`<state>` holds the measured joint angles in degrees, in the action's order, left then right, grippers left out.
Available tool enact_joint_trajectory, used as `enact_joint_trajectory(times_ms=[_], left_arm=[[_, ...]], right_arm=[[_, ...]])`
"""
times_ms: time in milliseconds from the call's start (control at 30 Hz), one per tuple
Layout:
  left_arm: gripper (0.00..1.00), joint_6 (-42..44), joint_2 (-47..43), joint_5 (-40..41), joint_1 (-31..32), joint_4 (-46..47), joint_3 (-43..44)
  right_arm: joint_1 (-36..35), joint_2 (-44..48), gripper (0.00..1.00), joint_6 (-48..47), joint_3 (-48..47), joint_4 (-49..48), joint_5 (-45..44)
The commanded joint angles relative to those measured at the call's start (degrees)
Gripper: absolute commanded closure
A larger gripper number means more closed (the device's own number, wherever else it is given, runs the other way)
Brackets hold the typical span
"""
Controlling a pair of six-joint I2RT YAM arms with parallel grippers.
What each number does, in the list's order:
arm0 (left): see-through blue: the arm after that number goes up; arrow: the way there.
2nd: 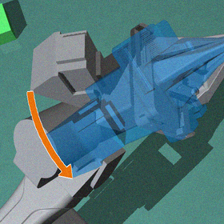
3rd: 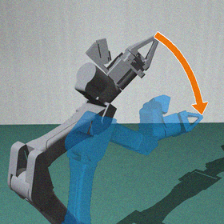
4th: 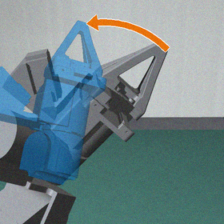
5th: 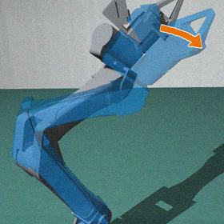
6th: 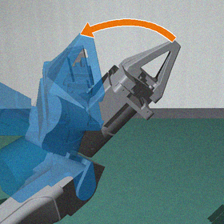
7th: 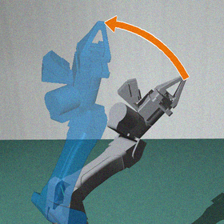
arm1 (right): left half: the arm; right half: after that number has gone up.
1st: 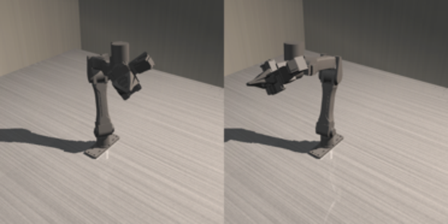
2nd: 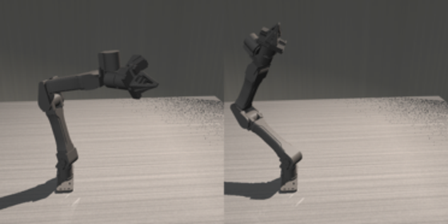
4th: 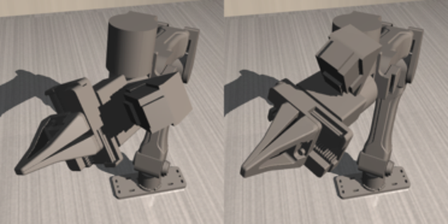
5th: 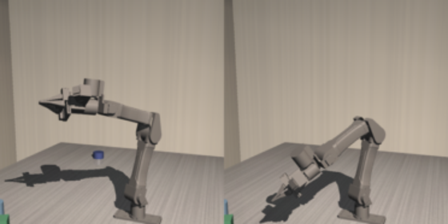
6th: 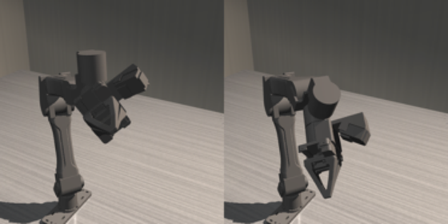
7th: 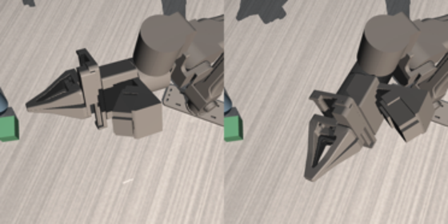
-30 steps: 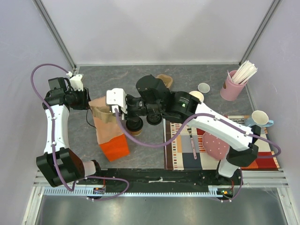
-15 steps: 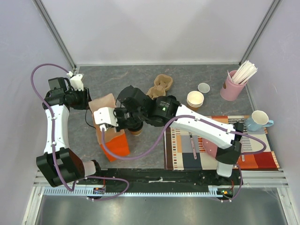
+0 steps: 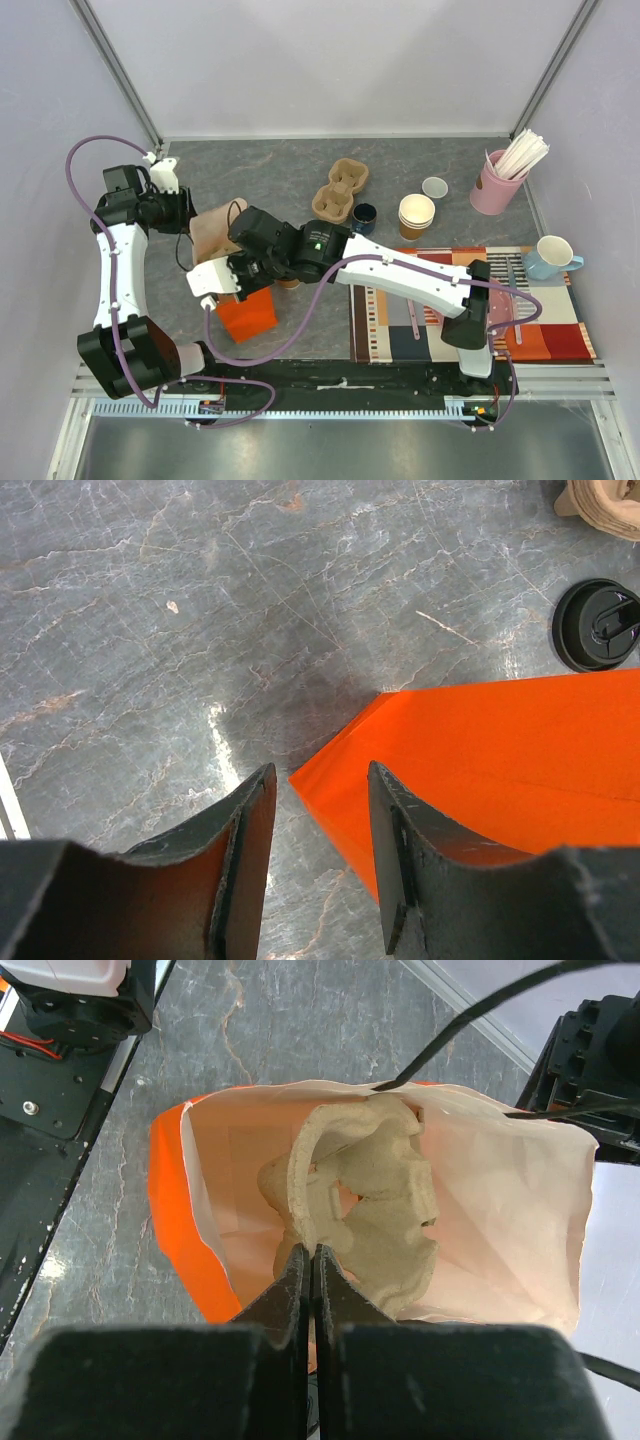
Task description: Pack the takeout coffee
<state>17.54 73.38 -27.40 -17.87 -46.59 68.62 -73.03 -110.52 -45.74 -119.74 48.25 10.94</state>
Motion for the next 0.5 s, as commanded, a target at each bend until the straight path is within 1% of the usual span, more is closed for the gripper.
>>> enact_joint_trajectory(times_ms=[0,67,167,300,400,467], left_arm=[[0.51,2.0,-1.2,-2.2,0.1,0.9,2.0],[0.51,1.9,-1.5,-2.2,0.1,0.5,2.7],[0.51,2.3,-1.8,-0.9,-0.1,-0.8,6.0],[0.50,3.4,-1.4,1.6,-0.4,-1.0,12.2],[0.45,3.4,-0.3,2.3,-0.6,-1.0,16.1],[0.40,3.0,0.5,-0.9,-0.6,-1.7,17.8]], right_arm=[[-0.6,-2.2,1.00,-1.2,-1.1,2.2,-1.6],[-0.8,-2.5,1.00,-0.8,-0.8,2.6,-2.1],[-1.1,-2.0,1.00,-0.5,0.0,2.9,-2.7],[-1.3,-0.2,1.00,-3.1,2.7,2.7,-1.2],[-1.4,0.5,1.00,-5.4,4.7,2.4,0.3],[-1.3,0.3,1.00,-6.3,5.7,2.3,0.7]])
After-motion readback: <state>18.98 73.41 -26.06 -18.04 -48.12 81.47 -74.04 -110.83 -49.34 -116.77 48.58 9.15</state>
